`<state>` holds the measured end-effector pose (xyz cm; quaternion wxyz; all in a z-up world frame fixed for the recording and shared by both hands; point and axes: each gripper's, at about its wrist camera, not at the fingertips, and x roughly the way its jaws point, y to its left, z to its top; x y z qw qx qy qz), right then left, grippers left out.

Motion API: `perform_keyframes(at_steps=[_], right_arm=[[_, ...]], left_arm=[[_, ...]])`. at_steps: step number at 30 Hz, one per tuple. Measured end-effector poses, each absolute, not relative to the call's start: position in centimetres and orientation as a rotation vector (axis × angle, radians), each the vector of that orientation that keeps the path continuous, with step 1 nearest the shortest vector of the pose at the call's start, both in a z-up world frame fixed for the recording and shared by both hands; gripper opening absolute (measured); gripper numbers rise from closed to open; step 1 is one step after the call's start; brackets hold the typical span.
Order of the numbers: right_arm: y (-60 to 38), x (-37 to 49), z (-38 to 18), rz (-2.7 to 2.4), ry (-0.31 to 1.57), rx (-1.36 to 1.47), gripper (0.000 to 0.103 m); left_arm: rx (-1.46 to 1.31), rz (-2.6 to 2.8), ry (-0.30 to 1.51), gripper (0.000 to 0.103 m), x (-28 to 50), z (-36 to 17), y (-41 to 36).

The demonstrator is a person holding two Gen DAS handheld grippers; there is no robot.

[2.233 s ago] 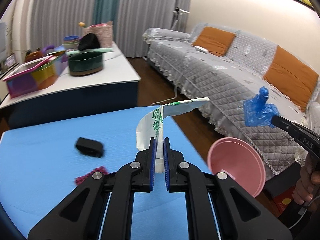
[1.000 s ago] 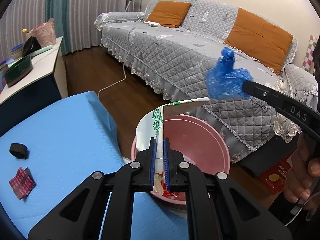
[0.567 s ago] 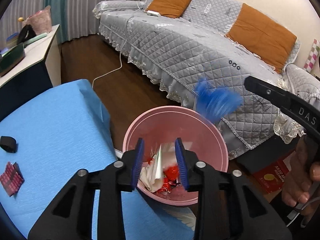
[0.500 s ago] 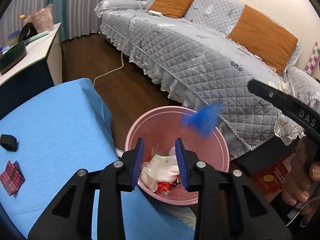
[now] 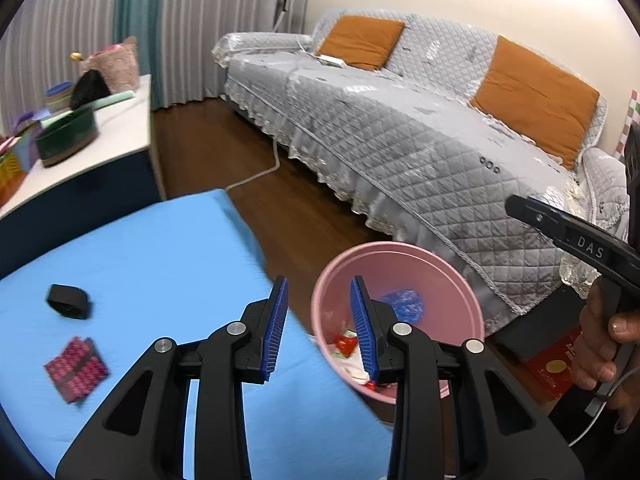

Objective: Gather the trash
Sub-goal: 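Move both grippers back toward the pink packet and black strap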

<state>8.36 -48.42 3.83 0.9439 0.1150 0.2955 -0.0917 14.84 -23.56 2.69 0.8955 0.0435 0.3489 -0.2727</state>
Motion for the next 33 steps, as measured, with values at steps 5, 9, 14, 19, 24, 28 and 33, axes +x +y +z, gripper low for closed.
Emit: perform_keyframes(at_steps=[5, 9, 14, 19, 24, 28, 33], right_arm=[[-47.6, 8.5, 4.0, -0.183, 0.602, 0.226, 0.043], [-46.6, 8.5, 4.7, -0.174, 0.588, 0.218, 0.043], [-45.1, 8.1, 6.4, -0.148, 0.552, 0.233, 0.043], [-43.4, 8.1, 8.1, -0.117, 0.520, 0.254, 0.043], [-40.6, 9.0, 9.0, -0.083, 0.506, 0.243, 0.043], [-38.2, 9.8, 9.3, -0.049, 0.511, 0.225, 0.043], [-34.9, 10.8, 9.6, -0.006, 0.513, 0.200, 0.043]], left_arm=[[0.047, -0.513, 0.698, 0.032, 15.4, 3.9, -19.7], [0.024, -0.477, 0.669, 0.032, 15.3, 4.9, -16.5], [-0.008, -0.424, 0.653, 0.032, 15.2, 5.6, -12.4], [-0.028, -0.364, 0.640, 0.032, 14.8, 6.1, -8.0], [-0.058, -0.308, 0.632, 0.032, 14.5, 6.2, -4.3], [-0.073, -0.280, 0.628, 0.032, 14.1, 6.3, -2.0], [-0.073, -0.259, 0.652, 0.032, 13.9, 5.1, -0.1]])
